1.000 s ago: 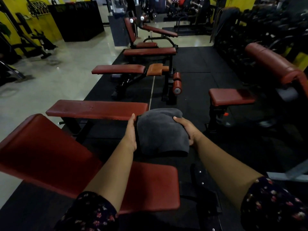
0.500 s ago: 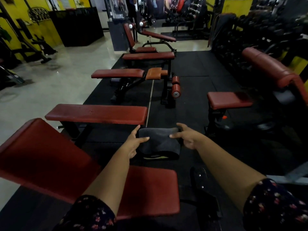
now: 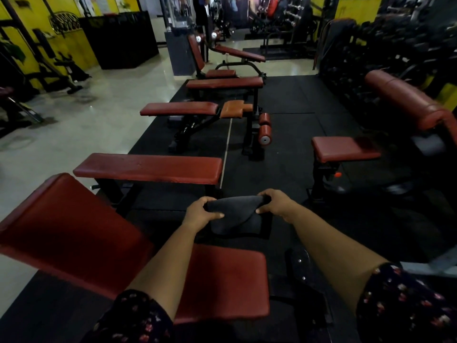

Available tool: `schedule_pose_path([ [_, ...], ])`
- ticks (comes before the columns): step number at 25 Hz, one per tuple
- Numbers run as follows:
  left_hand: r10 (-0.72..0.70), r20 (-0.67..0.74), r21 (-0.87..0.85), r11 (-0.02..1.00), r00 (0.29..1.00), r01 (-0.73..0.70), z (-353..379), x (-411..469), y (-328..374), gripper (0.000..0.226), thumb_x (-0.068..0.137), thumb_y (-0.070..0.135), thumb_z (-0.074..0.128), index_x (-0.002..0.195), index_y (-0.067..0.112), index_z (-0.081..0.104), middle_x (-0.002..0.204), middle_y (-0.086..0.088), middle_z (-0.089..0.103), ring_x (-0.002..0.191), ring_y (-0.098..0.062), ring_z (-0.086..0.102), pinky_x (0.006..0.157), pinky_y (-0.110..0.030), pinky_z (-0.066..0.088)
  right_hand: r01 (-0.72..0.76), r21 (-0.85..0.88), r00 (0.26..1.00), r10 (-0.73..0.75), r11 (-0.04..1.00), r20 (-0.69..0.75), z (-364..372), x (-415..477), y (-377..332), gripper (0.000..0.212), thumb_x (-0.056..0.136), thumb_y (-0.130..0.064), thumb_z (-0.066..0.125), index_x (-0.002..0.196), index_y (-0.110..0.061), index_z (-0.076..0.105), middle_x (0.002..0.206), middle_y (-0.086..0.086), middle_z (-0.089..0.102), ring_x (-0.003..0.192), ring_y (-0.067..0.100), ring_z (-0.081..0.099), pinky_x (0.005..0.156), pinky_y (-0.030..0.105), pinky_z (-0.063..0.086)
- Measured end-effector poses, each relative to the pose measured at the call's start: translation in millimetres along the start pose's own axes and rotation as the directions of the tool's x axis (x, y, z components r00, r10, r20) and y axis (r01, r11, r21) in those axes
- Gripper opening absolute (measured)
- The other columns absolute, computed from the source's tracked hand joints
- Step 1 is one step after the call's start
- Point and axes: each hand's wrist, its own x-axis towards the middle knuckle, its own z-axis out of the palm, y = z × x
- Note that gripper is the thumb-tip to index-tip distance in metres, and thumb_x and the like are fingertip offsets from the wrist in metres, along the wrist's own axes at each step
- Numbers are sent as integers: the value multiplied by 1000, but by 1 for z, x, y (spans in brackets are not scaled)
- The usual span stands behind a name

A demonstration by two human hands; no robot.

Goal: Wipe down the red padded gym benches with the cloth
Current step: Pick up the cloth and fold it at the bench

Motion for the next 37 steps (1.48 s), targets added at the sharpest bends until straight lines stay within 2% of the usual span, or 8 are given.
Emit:
schedule_pose_path([
  [6,-35,55,-119,992,998,41,-5,2,-12,40,68,42,84,101,33,64,107,4,70,108,-18,63,107,-47,41,19,40,997,-22,999,78,-8,-2,4,19,84,-13,75,99,-13,64,89,0,65,83,13,61,69,21,46],
  [9,-62,33,-367,928,998,69,-1,-4,-1,39,85,26,76,118,19,57,117,-6,67,107,-19,64,93,-33,51,-11,235,995,-12,972,97,-11,-6,2,13,88,-20,71,96,-15,62,88,1,65,78,12,60,66,23,48],
  [14,-69,30,-651,756,997,72,6,-10,14,47,87,27,73,129,27,52,124,0,65,110,-14,61,91,-30,51,-68,429,995,95,901,-41,-5,-5,2,29,95,-36,60,113,-15,54,109,11,64,95,25,62,82,41,53],
  [19,-36,221,-598,785,975,164,4,-6,14,99,69,30,79,149,50,24,135,11,57,126,-18,51,109,-50,38,-158,640,983,180,752,32,-12,-9,1,48,93,-40,63,130,-13,48,110,11,64,93,24,66,73,34,57],
  [25,-198,156,-660,708,968,251,11,3,17,76,86,10,63,146,45,33,136,-5,56,120,-27,58,102,-53,46,-190,538,977,213,821,20,-8,-3,12,89,78,-10,79,149,-20,27,131,10,48,109,27,56,93,40,52],
  [27,-214,126,-758,609,969,233,20,2,26,60,89,6,57,140,37,43,126,-7,62,112,-26,62,93,-45,53,-193,685,944,324,702,-65,-2,8,12,91,74,-25,84,147,-15,31,132,15,54,112,31,59,94,45,52],
  [32,-197,68,-890,431,978,149,39,-3,57,51,91,2,51,134,29,47,115,-11,62,95,-25,63,79,-39,54,-257,852,906,421,456,48,19,4,-3,65,82,-70,56,108,-11,60,94,9,66,75,23,62,56,32,52],
  [37,-199,146,-801,551,969,234,33,-15,39,55,90,1,55,135,31,44,120,-9,63,98,-25,65,77,-40,56,-57,943,934,352,327,-66,25,6,-1,50,85,-30,74,122,-4,54,109,17,67,97,32,67,85,48,57],
])
